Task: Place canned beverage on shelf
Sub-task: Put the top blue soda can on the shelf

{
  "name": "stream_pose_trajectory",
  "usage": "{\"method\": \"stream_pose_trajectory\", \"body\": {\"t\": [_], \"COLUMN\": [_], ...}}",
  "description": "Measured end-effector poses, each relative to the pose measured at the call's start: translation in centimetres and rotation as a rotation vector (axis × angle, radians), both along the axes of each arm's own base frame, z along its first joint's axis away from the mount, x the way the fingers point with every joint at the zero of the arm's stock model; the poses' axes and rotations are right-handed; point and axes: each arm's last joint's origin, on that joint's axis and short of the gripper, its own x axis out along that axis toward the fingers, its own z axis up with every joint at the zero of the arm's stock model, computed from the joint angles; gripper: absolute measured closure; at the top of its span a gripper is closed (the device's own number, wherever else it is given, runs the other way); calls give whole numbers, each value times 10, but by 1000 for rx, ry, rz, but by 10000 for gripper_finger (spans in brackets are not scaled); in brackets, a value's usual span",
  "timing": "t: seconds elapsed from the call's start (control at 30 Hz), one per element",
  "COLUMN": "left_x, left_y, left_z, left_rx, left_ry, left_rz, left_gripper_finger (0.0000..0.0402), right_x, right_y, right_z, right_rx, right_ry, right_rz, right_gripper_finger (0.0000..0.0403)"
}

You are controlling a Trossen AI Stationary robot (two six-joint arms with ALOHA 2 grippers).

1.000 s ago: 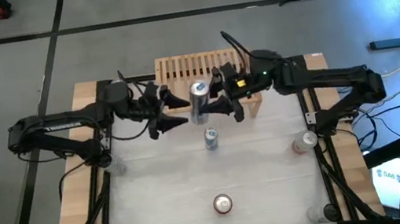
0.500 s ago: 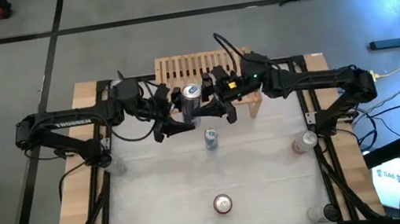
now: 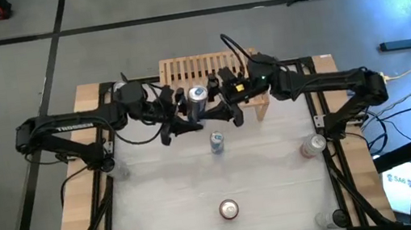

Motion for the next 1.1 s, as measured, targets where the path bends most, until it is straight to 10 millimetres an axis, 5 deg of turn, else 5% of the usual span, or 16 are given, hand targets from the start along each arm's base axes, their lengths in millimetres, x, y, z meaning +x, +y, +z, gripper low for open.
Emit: {"method": "stream_pose_trajectory", "body": {"t": [0.23,0.37,0.73,1.1], "left_x": [-13,-13,-12,-9], "left_y": [8,7,0,0], "left_z": [-13,-16,-12,-15], "left_rx": [41,71,113,152], "left_ry": [203,227,196,213], "left_rz": [450,631,701,682], "left_gripper_finger": [201,197,190,189], "right_x": [-34,-30,9,25], "right_y": [-11,-14,-19,-25], "right_z": [12,8,-12,-21], "right_rx": [-37,-47,20,0], "right_ry": [126,144,43,-26], "right_rz": [-241,-422,-485,-557], "right_gripper_finger": [67,56,61,61]}}
